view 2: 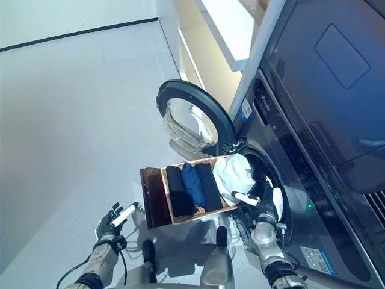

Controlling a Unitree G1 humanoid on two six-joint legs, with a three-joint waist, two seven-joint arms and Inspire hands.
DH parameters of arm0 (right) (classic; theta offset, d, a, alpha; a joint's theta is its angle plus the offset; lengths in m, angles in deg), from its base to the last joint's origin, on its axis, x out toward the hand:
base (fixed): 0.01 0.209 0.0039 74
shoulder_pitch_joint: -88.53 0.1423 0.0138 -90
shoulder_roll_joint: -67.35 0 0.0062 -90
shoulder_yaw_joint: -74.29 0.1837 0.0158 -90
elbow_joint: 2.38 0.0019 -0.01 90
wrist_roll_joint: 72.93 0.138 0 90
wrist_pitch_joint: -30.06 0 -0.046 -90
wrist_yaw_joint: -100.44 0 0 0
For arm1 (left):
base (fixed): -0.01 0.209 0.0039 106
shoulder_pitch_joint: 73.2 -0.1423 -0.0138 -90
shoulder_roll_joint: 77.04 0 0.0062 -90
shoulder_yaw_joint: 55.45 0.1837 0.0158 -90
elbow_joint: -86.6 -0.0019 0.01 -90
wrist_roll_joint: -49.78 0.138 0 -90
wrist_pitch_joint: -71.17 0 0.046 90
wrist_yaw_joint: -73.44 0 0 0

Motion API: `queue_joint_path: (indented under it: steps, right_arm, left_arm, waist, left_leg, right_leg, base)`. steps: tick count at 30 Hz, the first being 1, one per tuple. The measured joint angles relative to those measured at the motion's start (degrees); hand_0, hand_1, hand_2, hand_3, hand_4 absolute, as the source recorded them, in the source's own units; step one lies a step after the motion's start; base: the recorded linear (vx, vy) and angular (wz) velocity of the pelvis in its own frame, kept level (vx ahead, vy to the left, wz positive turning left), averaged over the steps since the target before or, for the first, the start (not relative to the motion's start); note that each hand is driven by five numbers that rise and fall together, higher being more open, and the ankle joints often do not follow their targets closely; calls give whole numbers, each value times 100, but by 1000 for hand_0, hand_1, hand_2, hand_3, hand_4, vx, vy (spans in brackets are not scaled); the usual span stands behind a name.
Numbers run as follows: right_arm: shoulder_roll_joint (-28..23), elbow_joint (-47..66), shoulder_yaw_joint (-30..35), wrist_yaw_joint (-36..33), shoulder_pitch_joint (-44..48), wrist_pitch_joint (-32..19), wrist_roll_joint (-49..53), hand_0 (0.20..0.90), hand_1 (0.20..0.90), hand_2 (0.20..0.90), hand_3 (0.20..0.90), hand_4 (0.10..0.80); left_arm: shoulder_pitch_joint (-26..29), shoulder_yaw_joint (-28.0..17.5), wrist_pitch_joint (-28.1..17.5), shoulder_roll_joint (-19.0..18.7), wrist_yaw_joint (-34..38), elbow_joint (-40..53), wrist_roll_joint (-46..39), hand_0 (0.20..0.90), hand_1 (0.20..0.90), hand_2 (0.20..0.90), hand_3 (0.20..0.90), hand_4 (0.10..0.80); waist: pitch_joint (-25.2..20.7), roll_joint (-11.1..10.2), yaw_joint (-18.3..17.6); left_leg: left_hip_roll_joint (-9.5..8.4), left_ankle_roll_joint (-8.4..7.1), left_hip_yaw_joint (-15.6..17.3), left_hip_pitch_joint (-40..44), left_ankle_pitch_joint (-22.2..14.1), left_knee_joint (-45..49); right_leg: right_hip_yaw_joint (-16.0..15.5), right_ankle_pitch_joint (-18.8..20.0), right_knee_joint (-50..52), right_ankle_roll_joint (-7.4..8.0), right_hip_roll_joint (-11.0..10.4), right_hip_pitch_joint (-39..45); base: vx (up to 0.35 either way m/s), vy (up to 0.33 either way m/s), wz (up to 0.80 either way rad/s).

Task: Pick up the clothes and place them into the washing machine

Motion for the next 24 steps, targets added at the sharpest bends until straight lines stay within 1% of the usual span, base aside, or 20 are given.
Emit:
queue_joint_path:
  steps: [2, 4, 5, 6, 7, 8, 10, 12, 14, 18, 24]
  right_arm:
    - [-109, -454, -139, 44, 177, 23, 6, 900, 900, 900, 900, 800]
    - [-134, -793, -169, 49, 331, -5, 50, 900, 900, 900, 900, 800]
    - [-162, -988, -149, 95, 436, 40, 121, 900, 900, 900, 900, 800]
    - [-202, -1039, -173, 136, 512, 85, 127, 900, 900, 900, 900, 800]
    - [-260, -1160, -203, 147, 627, 88, 125, 900, 900, 900, 900, 800]
    - [-313, -1258, -203, 151, 769, 122, 146, 900, 900, 900, 900, 800]
    - [-393, -1537, -233, 149, 1023, 130, 240, 900, 900, 900, 900, 800]
    - [-595, -1647, -241, 143, 1208, 142, 244, 900, 900, 900, 900, 800]
    - [-825, -1646, -236, 137, 1379, 142, 245, 900, 900, 900, 900, 800]
    - [-924, -1650, -87, 117, 1448, 187, 245, 900, 900, 900, 900, 800]
    - [-924, -1590, -88, -16, 1545, 255, 225, 900, 900, 900, 900, 800]
  left_arm:
    - [67, 43, 0, 18, -20, -2, 0, 900, 900, 900, 900, 800]
    - [38, 90, -3, 20, -68, -7, -1, 900, 900, 900, 900, 800]
    - [98, 164, -3, 19, -90, -7, -1, 900, 900, 900, 900, 800]
    - [86, 232, -8, 3, -104, 61, -4, 900, 900, 900, 900, 800]
    - [152, 285, -8, -7, -123, 103, -3, 900, 900, 900, 900, 800]
    - [185, 290, -8, 11, -150, 102, -4, 900, 900, 900, 900, 800]
    - [189, 366, -7, 12, -190, 145, -14, 900, 900, 900, 900, 800]
    - [199, 455, -13, 14, -233, 161, -13, 900, 900, 900, 900, 800]
    - [186, 479, -7, 26, -231, 192, -17, 900, 900, 900, 900, 800]
    - [123, 477, -5, 24, -236, 233, -27, 900, 900, 900, 900, 800]
    - [165, 475, -9, 20, -236, 412, -26, 900, 900, 900, 900, 800]
  waist:
    - [-11, 28, 67]
    - [-35, 95, 153]
    - [-26, 123, 186]
    - [-2, 166, 291]
    - [21, 195, 277]
    - [74, 274, 308]
    - [205, 357, 381]
    - [275, 476, 387]
    - [485, 552, 371]
    - [662, 505, 387]
    - [769, 478, 374]
  left_leg:
    - [-5, -1, -33, -40, 2, 8]
    - [-19, 0, -131, -153, 5, 54]
    - [-21, 2, -160, -248, 6, 96]
    - [-23, 6, -174, -389, 12, 177]
    - [-29, 9, -224, -539, 6, 257]
    - [-34, 10, -306, -662, 34, 265]
    - [-39, 14, -340, -743, 46, 347]
    - [-50, 19, -402, -919, 42, 399]
    - [-93, 40, -466, -1010, 65, 458]
    - [-152, 52, -478, -1033, 68, 468]
    - [-175, 65, -479, -1034, 67, 470]
  right_leg:
    - [-30, 4, -22, 5, -1, -6]
    - [-131, 3, -22, 6, -18, -28]
    - [-170, 3, -18, 6, -22, -69]
    - [-183, 3, 17, 6, -30, -158]
    - [-218, 1, 52, 3, -58, -266]
    - [-299, 7, 56, -3, -68, -313]
    - [-337, 7, 95, -3, -88, -336]
    - [-400, -2, 108, -9, -103, -421]
    - [-474, 0, 143, -7, -122, -435]
    - [-475, -8, 236, 10, -196, -498]
    - [-474, -8, 237, 12, -218, -499]
  base:
    - [-57, -25, 13]
    - [-103, -38, 21]
    - [-93, -32, 23]
    - [-117, -49, 21]
    - [-57, -41, 25]
    - [-70, -50, 31]
    - [-42, -40, 22]
    - [-25, -24, 19]
    - [-25, 3, 19]
    - [-6, 5, 4]
    - [-3, 5, 0]
